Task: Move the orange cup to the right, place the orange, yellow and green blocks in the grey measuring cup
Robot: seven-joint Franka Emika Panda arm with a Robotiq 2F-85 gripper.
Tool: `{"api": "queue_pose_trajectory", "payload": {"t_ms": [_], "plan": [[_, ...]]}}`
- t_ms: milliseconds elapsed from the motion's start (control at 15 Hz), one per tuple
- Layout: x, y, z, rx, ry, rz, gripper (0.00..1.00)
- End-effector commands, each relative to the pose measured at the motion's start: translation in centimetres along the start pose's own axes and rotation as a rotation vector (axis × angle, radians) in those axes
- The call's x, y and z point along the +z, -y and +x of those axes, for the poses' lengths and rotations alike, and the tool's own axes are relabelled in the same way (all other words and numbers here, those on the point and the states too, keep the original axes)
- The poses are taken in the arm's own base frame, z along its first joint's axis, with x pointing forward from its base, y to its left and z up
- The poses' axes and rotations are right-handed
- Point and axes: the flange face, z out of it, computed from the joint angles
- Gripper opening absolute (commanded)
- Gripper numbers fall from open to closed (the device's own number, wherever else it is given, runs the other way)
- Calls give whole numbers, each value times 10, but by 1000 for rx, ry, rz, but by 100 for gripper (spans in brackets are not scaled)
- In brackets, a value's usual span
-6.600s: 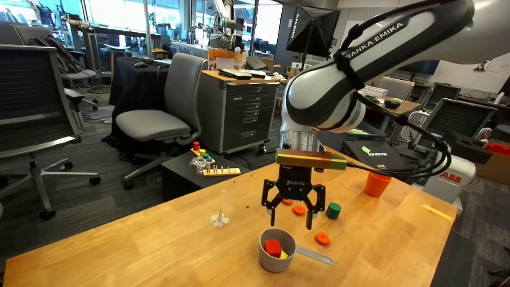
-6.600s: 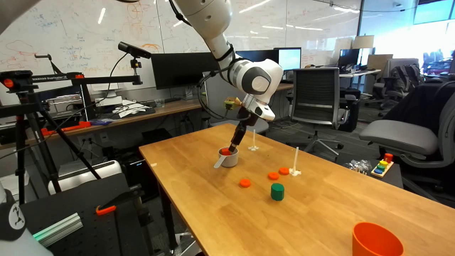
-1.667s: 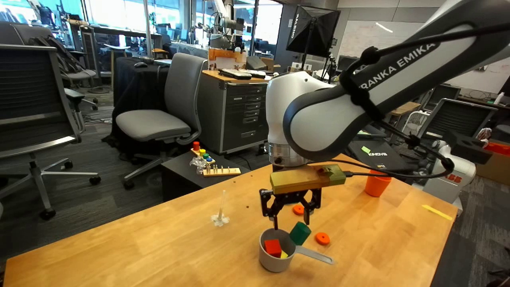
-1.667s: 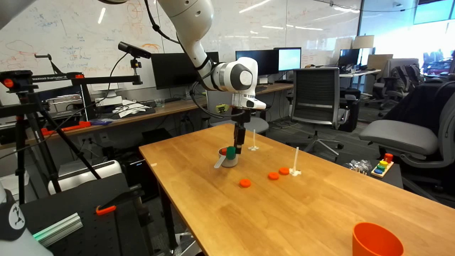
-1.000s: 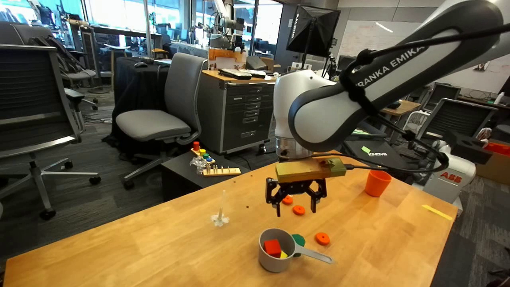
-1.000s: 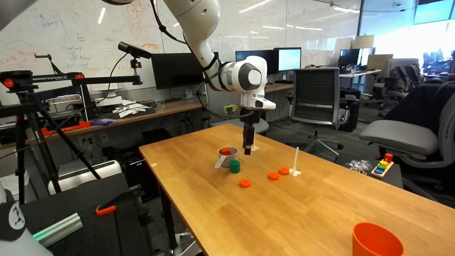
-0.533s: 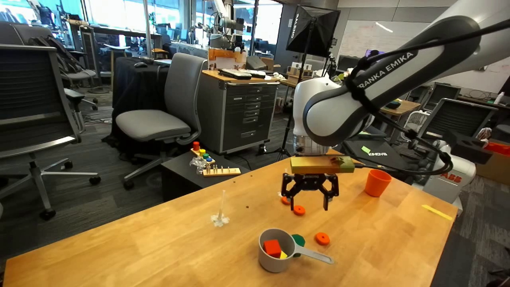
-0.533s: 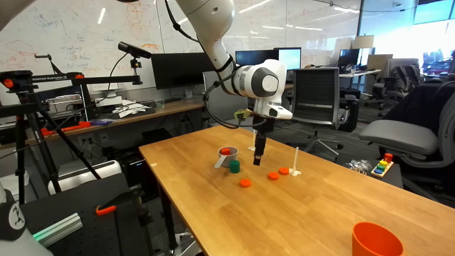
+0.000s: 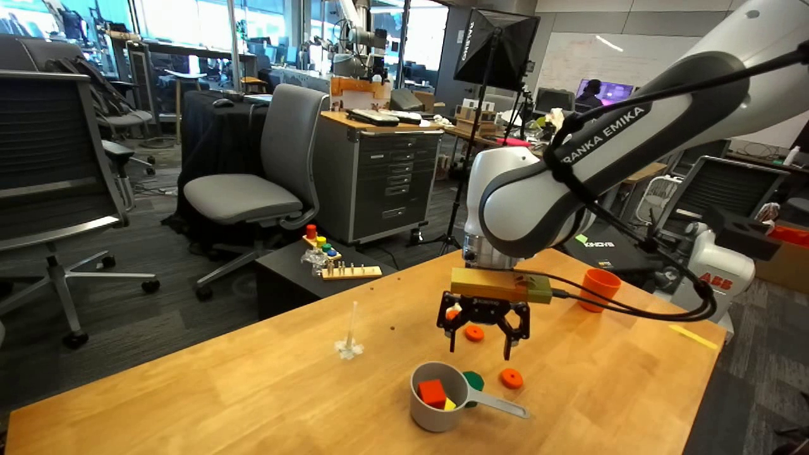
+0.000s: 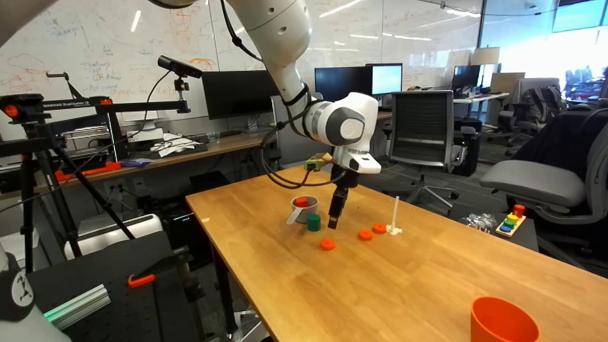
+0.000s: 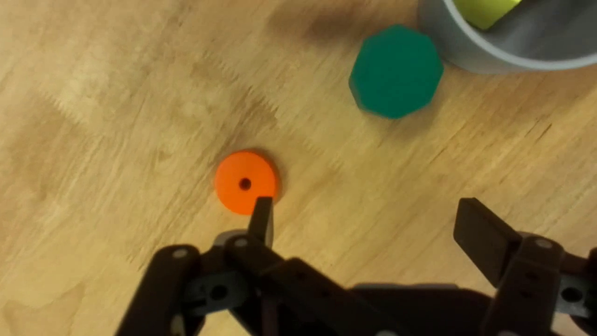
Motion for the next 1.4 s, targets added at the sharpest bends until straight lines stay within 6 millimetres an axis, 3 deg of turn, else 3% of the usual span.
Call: {"api": "queue_pose_trajectory", "payload": {"t_ms": [0,600,1067,1133,1200,1333], "plan": [[12,8,-19,33,62,12,100],[16,11,-30,100,138,75,100],[37,3,-26,146,187,88,100],[39,3,-26,146,187,89,75],[41,3,-25,147,186,89,74],[41,3,-23,154,186,101,58]]}}
